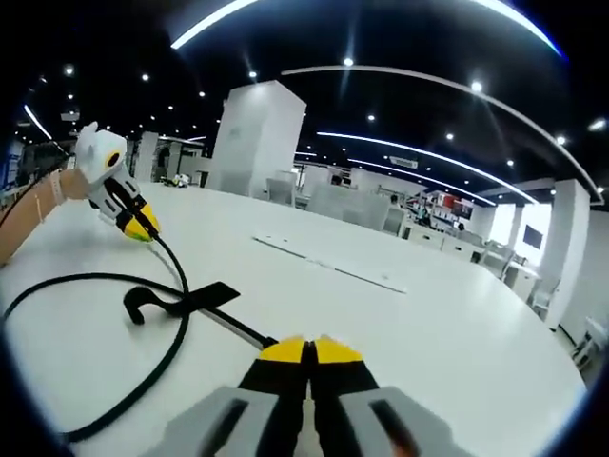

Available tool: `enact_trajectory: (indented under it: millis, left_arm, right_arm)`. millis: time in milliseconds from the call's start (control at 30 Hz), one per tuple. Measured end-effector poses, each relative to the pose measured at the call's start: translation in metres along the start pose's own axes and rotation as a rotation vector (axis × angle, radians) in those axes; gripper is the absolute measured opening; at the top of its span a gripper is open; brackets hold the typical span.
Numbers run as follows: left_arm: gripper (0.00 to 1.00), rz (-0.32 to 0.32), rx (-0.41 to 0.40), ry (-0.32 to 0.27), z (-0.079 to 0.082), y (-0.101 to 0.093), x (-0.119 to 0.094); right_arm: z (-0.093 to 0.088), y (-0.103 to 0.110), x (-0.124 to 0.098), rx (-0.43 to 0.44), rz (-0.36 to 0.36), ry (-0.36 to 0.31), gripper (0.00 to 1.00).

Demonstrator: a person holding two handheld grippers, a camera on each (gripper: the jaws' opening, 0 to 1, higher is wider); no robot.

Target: Find the charging cable on the desk, coil it up and secure with Velcro.

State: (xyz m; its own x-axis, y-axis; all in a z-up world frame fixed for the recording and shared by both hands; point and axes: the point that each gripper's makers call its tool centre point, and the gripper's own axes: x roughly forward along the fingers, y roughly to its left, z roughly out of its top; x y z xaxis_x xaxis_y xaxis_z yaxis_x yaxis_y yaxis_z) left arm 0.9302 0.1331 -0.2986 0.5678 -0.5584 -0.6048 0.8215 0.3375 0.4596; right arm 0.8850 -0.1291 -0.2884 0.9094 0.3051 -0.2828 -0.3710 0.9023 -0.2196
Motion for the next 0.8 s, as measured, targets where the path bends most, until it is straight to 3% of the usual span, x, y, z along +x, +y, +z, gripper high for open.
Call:
enact_trajectory:
  millis: [33,67,133,400,633,700,800]
  left_arm:
    - [0.08,-0.007,0.007,0.017,-0.002,-0.002,0.001]
    - [0.08,0.011,0.047,-0.013,0.005,0.001,0.002]
    - [0.08,-0.004,0.033,0.024,0.002,-0.003,0.002]
    - [0.08,-0.020,0.045,-0.005,0.006,-0.007,0.001]
    - [0.08,-0.033,0.039,-0.032,0.006,-0.010,0.000]
    - [0.08,-0.036,0.042,-0.037,0.006,-0.010,0.000]
    - [0.08,-0.038,0.043,-0.043,0.006,-0.011,0.000]
  right_arm:
    - [0.000,0.000,0.000,0.002,0.000,0.000,0.03]
    - [0.000,0.000,0.000,0.001,0.000,-0.001,0.03]
    - [0.000,0.000,0.000,0.002,0.001,0.000,0.03]
    - [0.000,0.002,-0.001,-0.020,0.005,0.010,0.05]
    - [0.025,0.020,0.004,0.017,0.052,-0.074,0.06]
    - [0.025,0.030,0.016,-0.031,0.066,-0.044,0.06]
    - [0.024,0.035,0.028,-0.028,0.073,-0.009,0.06]
